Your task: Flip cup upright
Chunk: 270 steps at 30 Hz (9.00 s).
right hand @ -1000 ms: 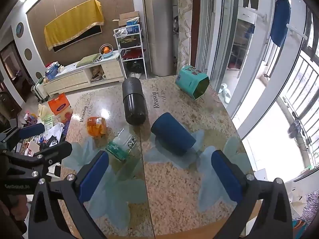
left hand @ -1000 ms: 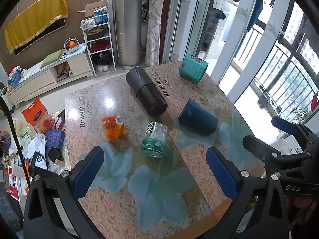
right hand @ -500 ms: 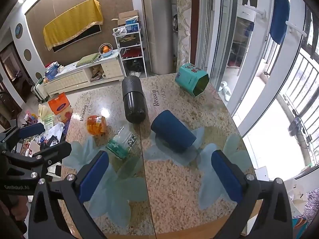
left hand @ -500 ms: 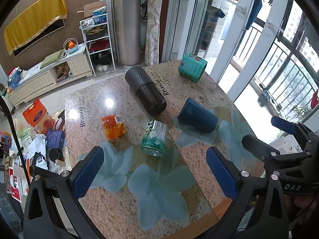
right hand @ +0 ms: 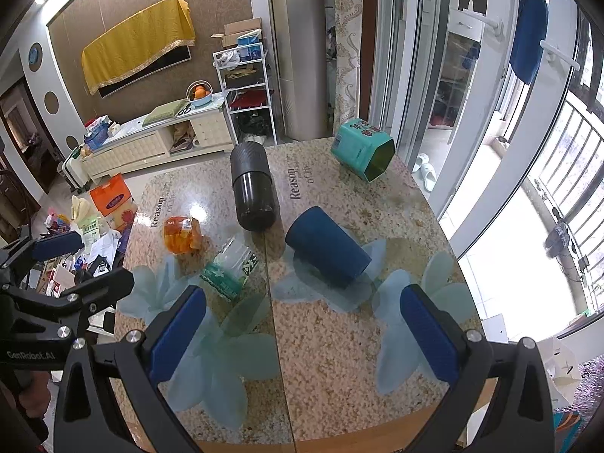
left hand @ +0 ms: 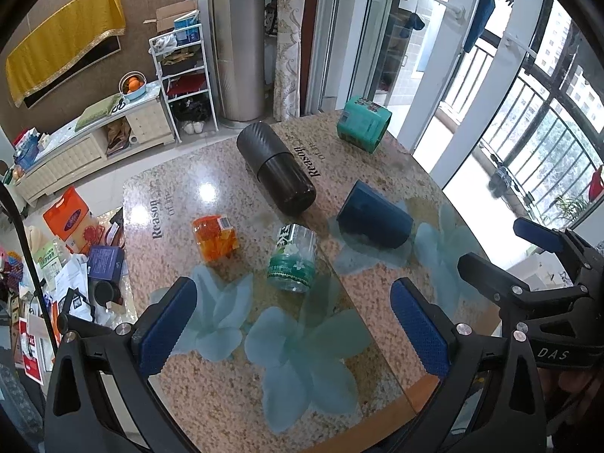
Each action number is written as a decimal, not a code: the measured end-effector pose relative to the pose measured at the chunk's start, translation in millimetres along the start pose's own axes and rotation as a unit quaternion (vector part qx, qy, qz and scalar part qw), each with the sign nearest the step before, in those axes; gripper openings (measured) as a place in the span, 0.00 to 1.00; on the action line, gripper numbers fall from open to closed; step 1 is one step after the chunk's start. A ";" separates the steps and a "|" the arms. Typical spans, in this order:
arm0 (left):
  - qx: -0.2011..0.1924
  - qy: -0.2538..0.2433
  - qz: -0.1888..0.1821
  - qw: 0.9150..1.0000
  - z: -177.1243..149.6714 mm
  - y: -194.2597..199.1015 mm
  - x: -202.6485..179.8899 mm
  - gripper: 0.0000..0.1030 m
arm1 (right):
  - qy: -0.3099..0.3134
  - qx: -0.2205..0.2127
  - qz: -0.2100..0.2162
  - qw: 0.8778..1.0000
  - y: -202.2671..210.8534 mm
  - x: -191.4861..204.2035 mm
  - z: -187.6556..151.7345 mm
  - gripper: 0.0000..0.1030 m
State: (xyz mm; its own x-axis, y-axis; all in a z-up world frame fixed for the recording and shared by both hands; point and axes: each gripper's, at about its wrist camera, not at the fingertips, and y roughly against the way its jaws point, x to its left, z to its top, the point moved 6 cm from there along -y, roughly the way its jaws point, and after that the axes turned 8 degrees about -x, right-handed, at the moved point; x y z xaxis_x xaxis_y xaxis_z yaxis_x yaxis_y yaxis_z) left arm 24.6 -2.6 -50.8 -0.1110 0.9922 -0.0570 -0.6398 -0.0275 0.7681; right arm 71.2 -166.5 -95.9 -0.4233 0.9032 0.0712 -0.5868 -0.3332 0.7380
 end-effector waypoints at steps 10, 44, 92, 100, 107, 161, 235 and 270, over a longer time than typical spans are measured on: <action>0.032 -0.012 0.011 0.999 6.4 -17.7 7.6 1.00 | -0.008 0.012 0.010 1.000 -8.8 -3.9 0.0 1.00; 0.307 -0.052 0.020 0.950 -47.1 -250.4 -0.9 1.00 | -0.052 0.133 0.012 0.990 -86.2 -87.3 -18.4 1.00; 0.244 0.126 -0.064 0.959 -143.2 -143.9 -25.3 0.66 | 0.007 0.131 -0.017 0.991 -25.6 -41.6 -44.8 1.00; 0.262 0.166 -0.029 0.950 -174.8 -153.7 -40.7 0.66 | 0.018 0.158 0.017 0.987 -38.3 -40.7 -58.8 1.00; 0.261 0.194 -0.004 0.946 -184.0 -172.5 -56.9 0.66 | 0.059 0.178 0.042 0.981 -60.0 -51.5 -68.2 1.00; 0.172 0.056 -0.031 0.983 -99.2 -71.7 -5.3 1.00 | -0.038 0.177 0.079 0.980 -40.5 -37.0 -48.1 1.00; 0.226 -0.028 -0.037 0.973 -135.8 -165.8 25.2 1.00 | 0.141 -0.074 0.078 0.984 -138.2 12.9 -84.0 0.55; 0.137 -0.026 -0.071 0.988 -88.0 -109.3 13.0 1.00 | 0.073 -0.007 0.022 0.997 -67.7 -3.1 -28.0 0.96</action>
State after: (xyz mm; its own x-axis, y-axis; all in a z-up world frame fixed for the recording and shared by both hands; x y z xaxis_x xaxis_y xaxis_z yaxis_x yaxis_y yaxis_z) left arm 26.1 2.6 -191.7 0.0092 0.9889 -0.1481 -0.4161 0.1385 0.8987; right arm 92.9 -154.4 -164.9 -0.5442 0.8389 0.0052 -0.5743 -0.3771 0.7266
